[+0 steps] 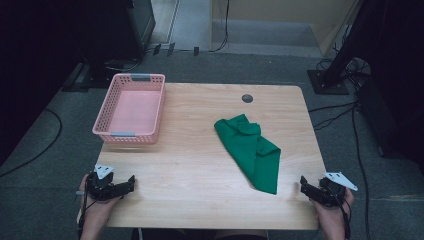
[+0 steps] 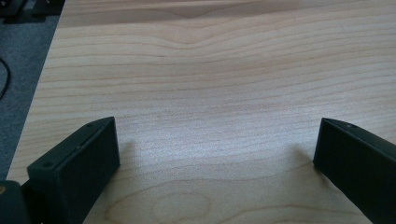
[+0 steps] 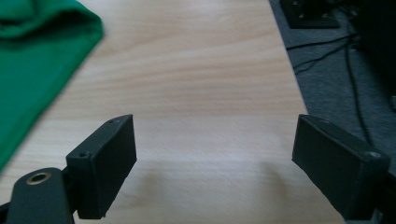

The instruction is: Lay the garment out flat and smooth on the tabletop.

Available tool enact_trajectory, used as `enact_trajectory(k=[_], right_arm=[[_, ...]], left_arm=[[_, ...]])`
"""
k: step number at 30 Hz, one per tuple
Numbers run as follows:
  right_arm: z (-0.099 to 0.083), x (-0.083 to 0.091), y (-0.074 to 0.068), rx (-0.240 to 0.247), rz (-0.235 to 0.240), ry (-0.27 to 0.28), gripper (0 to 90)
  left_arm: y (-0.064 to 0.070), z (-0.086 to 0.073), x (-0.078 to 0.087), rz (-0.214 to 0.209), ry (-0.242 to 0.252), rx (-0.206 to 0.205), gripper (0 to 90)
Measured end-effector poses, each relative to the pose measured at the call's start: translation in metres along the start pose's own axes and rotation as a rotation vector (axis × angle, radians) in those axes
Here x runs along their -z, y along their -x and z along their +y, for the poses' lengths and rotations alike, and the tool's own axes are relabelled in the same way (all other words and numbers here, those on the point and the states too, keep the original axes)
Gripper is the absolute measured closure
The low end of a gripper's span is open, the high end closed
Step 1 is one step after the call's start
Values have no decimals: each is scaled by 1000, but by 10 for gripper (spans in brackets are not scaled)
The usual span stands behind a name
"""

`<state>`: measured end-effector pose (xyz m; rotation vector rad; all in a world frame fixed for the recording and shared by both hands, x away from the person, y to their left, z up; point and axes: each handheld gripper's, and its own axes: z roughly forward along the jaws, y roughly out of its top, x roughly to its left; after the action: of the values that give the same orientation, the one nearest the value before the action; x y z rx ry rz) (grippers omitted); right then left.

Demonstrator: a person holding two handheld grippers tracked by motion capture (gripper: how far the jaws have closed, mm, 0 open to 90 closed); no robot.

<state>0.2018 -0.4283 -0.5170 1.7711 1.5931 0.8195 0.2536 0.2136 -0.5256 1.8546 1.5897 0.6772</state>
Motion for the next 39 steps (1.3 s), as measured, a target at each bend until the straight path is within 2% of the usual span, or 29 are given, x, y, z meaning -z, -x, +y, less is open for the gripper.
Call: enact_trajectory(k=[1,3,4,6,8,10,13,14,17,18,20,25,36,39], right_arm=[[1,1,-2,17,-4,16,184],[3,2,-10,103,-64,61,186],[5,3,-13,125,-69,79,186],[10,4,-18,121,-27,85,186],[15,4,-26,126,35,82,185],[20,4,-34,138,55,74,184],[25,2,-41,125,78,66,184],[31,-2,-50,115,104,61,181],[34,-5,-56,115,114,54,181],[38,-9,-66,131,135,50,182],[41,-12,-73,150,151,48,182],[53,-22,-92,149,183,57,182],[70,-42,-113,181,209,31,181],[73,-51,-121,190,229,25,181]], left_arm=[[0,0,0,0,0,0,6],[0,0,0,0,0,0,5],[0,0,0,0,0,0,6],[0,0,0,0,0,0,6],[0,0,0,0,0,0,6],[0,0,0,-1,0,-1,6],[0,0,0,-1,0,-1,6],[0,0,0,-1,0,-1,6],[0,0,0,-1,0,-1,6],[0,0,0,-1,0,-1,6],[0,0,0,-1,0,-1,6],[0,0,0,-1,0,-1,6],[0,0,0,-1,0,-1,6],[0,0,0,-1,0,-1,6]])
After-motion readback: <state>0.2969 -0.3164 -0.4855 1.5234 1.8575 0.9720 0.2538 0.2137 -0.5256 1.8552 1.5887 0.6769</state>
